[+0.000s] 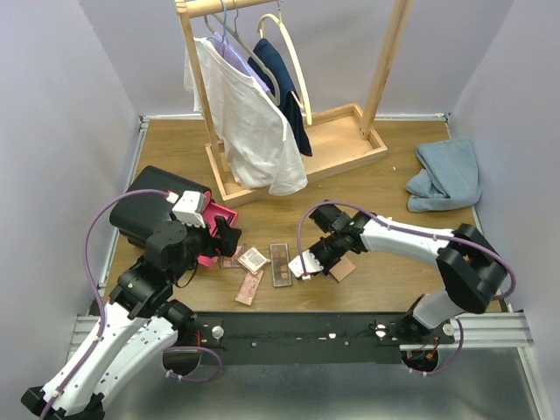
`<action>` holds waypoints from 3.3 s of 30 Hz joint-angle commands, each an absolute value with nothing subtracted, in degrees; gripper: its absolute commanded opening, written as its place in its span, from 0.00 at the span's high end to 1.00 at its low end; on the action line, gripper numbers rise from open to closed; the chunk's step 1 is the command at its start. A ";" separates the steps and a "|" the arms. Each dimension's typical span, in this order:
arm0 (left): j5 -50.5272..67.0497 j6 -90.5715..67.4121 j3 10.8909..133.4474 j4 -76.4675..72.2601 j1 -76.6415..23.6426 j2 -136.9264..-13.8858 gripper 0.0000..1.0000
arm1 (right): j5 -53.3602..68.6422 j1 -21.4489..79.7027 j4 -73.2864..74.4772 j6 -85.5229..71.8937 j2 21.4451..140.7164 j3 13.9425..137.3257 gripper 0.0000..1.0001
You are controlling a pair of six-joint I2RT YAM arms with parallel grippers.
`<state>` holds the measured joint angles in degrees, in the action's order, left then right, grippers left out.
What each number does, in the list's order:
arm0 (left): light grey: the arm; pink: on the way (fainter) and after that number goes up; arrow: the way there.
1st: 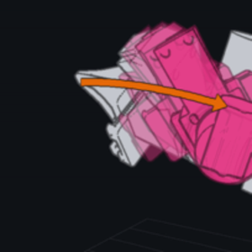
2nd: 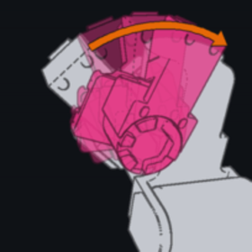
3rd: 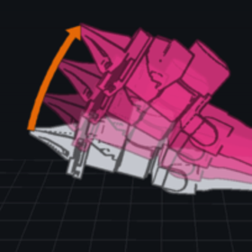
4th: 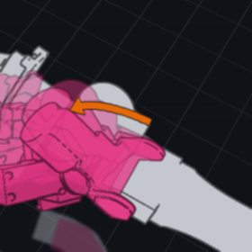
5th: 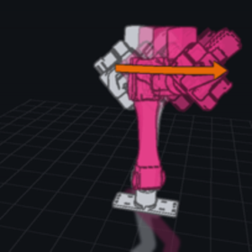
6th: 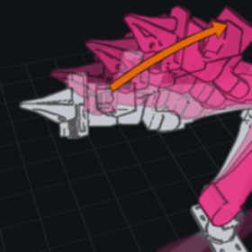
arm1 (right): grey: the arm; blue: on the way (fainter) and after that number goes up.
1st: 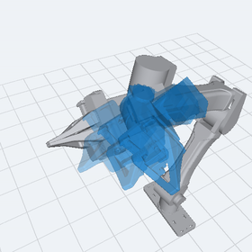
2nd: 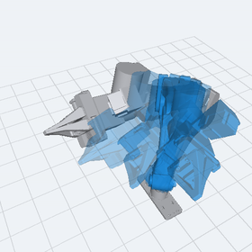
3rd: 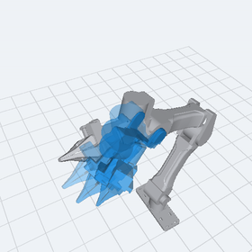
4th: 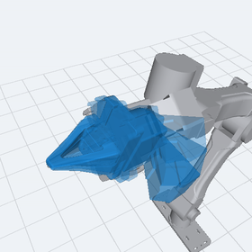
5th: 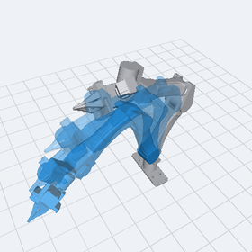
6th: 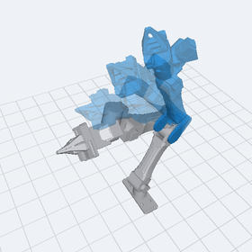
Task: Organize the makeup
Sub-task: Pick up the makeup from the corner of the board, then place the makeup in the drawer.
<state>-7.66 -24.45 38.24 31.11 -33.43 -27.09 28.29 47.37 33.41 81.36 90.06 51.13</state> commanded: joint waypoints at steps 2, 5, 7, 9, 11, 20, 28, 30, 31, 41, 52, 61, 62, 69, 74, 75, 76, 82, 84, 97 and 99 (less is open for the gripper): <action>4.56 -24.16 37.00 26.46 -33.13 -30.31 0.01 | 30.75 47.72 33.57 77.26 82.10 49.13 0.97; 10.71 -26.18 36.13 23.56 -33.13 -32.86 0.01 | 32.42 47.81 32.35 76.38 79.55 47.90 0.98; 15.87 -29.52 34.47 20.15 -33.22 -33.83 0.01 | 32.69 47.73 31.73 76.29 78.67 46.68 0.98; 19.41 -33.81 33.05 17.33 -33.14 -35.50 0.01 | 32.96 47.72 31.11 76.64 78.22 46.06 0.98; 24.66 -37.07 30.51 12.06 -33.13 -36.82 0.01 | 33.05 47.73 30.85 76.90 78.13 45.79 0.98; 27.52 -46.05 25.40 0.45 -39.10 -45.59 0.01 | 35.32 47.81 29.97 77.26 75.85 44.91 0.99; 23.56 -46.50 29.43 -3.51 -47.46 -59.75 0.11 | 38.84 47.73 30.41 77.69 75.59 44.82 0.99; 23.38 -45.62 30.32 -3.43 -48.43 -62.82 0.19 | 38.94 47.73 30.23 77.78 75.32 44.74 0.99; 23.29 -45.35 31.28 -3.17 -48.51 -63.71 0.21 | 39.02 47.81 30.15 77.78 75.24 44.65 0.99; 24.34 -42.02 35.51 -0.88 -50.62 -72.42 0.44 | 39.20 47.81 29.88 77.87 74.79 44.30 0.99; 24.26 -39.82 39.46 2.11 -53.96 -79.10 0.73 | 38.58 47.73 29.27 77.61 74.62 44.12 0.99; 20.22 -38.94 39.99 5.36 -54.58 -77.88 1.00 | 38.67 47.72 27.69 76.47 73.83 43.24 0.72; 19.61 -38.85 39.82 6.06 -54.58 -77.35 1.00 | 38.76 47.72 27.25 76.29 73.57 43.07 0.67; 13.46 -37.80 38.32 11.77 -54.58 -71.12 1.00 | 36.04 47.72 25.40 73.75 72.34 42.89 0.10; 8.01 -36.74 37.97 19.14 -54.49 -67.15 1.00 | 33.32 47.64 23.82 72.34 72.07 42.89 0.00; 7.22 -36.65 38.06 20.20 -54.41 -65.84 1.00 | 32.35 47.64 23.47 71.81 72.07 42.89 0.00; 6.25 -36.48 38.14 21.17 -54.49 -65.13 1.00 | 31.91 47.64 23.38 71.63 72.07 42.89 0.00; -1.83 -34.98 40.51 30.57 -54.14 -59.60 1.00 | 30.32 47.20 22.76 70.31 71.89 43.24 0.00; -5.34 -34.28 41.92 34.00 -53.88 -57.76 1.00 | 29.89 47.11 22.33 69.96 71.89 43.16 0.00; -11.25 -30.06 46.23 40.87 -43.95 -50.28 1.00 | 29.53 47.02 21.27 69.87 72.77 42.36 0.00; -12.30 -29.71 47.02 41.39 -42.55 -49.66 1.00 | 29.62 46.93 21.18 69.87 72.77 42.28 0.00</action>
<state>-8.51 -31.68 44.49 39.22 -44.88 -51.31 30.33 47.22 22.31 70.48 73.06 44.01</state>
